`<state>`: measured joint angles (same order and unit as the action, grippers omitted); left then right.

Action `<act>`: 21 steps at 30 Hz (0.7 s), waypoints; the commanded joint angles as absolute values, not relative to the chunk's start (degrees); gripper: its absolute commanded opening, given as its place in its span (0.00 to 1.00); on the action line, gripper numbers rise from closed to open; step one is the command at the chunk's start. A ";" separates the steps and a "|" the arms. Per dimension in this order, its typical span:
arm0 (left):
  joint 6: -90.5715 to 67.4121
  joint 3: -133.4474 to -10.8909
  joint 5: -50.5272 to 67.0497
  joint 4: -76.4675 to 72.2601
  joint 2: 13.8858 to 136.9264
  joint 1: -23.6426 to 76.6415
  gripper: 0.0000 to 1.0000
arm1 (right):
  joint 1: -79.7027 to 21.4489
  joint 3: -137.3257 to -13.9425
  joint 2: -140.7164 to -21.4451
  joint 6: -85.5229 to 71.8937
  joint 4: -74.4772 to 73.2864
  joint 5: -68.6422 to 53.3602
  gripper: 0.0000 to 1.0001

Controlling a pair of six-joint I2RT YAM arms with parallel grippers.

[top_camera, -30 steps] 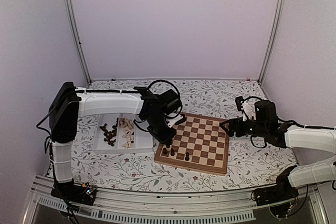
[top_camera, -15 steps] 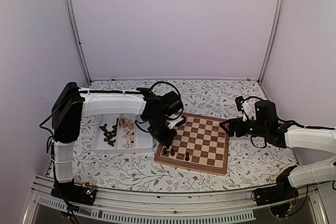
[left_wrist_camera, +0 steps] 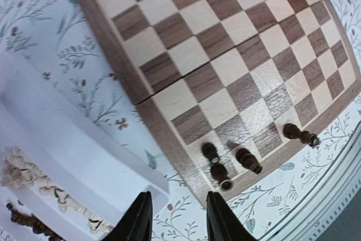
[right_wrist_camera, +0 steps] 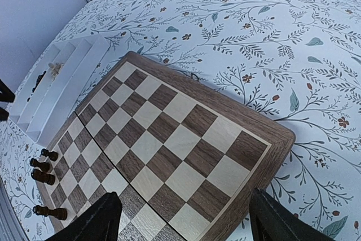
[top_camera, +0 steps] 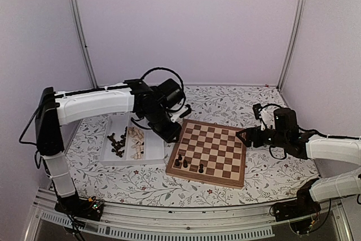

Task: Set up the chess pieces on the board
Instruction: Place the chess piece on the chessboard, then pick up the chess piece from the storage box.

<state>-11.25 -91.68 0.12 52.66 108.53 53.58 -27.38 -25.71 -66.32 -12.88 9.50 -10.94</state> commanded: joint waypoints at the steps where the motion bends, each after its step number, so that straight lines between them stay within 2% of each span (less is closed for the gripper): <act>1: -14.31 -84.24 -10.32 53.79 99.72 44.55 0.36 | -27.66 -25.27 -66.68 -13.40 10.63 -11.50 0.81; 6: -17.24 -73.85 -13.62 51.06 92.04 32.88 0.35 | -27.73 -25.25 -66.88 -13.52 10.80 -11.62 0.81; 11: -16.43 -66.33 -10.85 47.59 90.81 24.72 0.32 | -27.69 -25.42 -67.32 -13.36 10.81 -11.89 0.81; 21: -15.97 -60.52 -8.91 42.96 95.25 20.79 0.32 | -27.67 -25.62 -67.74 -13.21 10.63 -11.77 0.81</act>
<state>-16.08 -61.25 -9.76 46.81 94.02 22.04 -27.38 -25.71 -67.05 -12.91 9.54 -11.27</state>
